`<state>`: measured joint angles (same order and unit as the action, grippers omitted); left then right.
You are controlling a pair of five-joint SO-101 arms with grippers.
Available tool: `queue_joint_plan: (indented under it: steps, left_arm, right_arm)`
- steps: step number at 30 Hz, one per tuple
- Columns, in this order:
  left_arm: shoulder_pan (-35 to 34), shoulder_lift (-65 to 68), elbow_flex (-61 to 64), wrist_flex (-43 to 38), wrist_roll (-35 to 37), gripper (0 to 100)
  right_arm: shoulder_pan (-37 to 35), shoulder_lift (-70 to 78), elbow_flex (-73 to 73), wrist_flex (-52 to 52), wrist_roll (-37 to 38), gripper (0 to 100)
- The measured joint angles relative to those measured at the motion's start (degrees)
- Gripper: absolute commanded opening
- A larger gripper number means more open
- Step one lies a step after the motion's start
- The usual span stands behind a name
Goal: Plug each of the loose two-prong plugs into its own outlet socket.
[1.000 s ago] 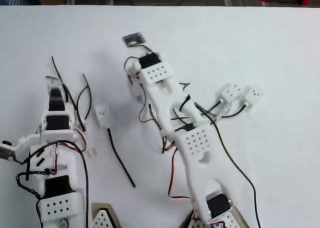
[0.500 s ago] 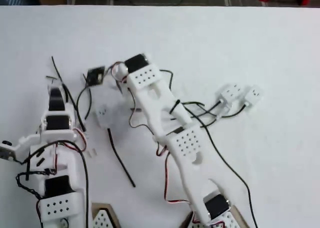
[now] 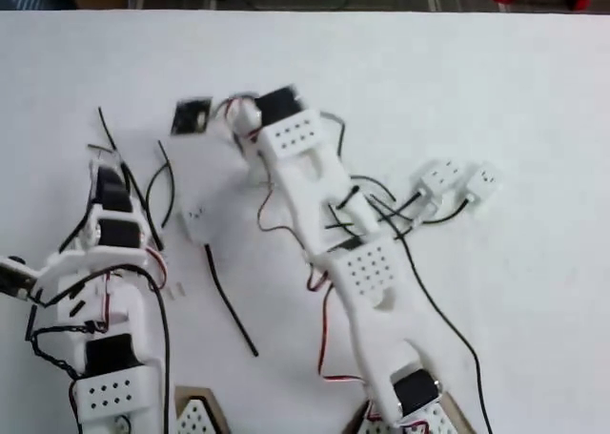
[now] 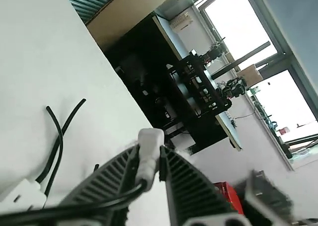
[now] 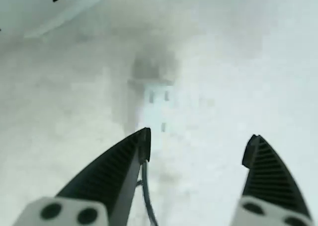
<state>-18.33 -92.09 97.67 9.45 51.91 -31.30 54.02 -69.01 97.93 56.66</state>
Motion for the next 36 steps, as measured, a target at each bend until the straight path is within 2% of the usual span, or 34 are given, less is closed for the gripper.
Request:
queue_joint_plan:
  steps: [6,12,19,27,31,36]
  left_arm:
    - [0.0,0.0,0.0,0.0,-1.93,2]
    - [3.34,0.0,0.0,0.62,-2.02,2]
    - [12.31,0.0,-5.63,12.84,-10.02,2]
    - [13.8,0.26,-15.21,23.47,-18.55,2]
    - [13.8,6.95,-23.12,27.52,-21.45,2]
    - [13.8,26.02,-39.12,33.93,-25.67,2]
  right_arm:
    - [1.05,-14.33,1.23,0.18,-4.22,28.7]
    - [2.46,-30.07,13.63,0.18,-5.45,28.7]
    - [11.78,-46.51,33.85,0.18,-10.64,28.7]
    - [20.22,-55.47,49.23,0.18,-11.08,28.7]
    - [23.47,-57.05,55.91,0.18,-13.45,28.7]
    - [27.69,-57.05,61.27,0.18,-16.18,28.7]
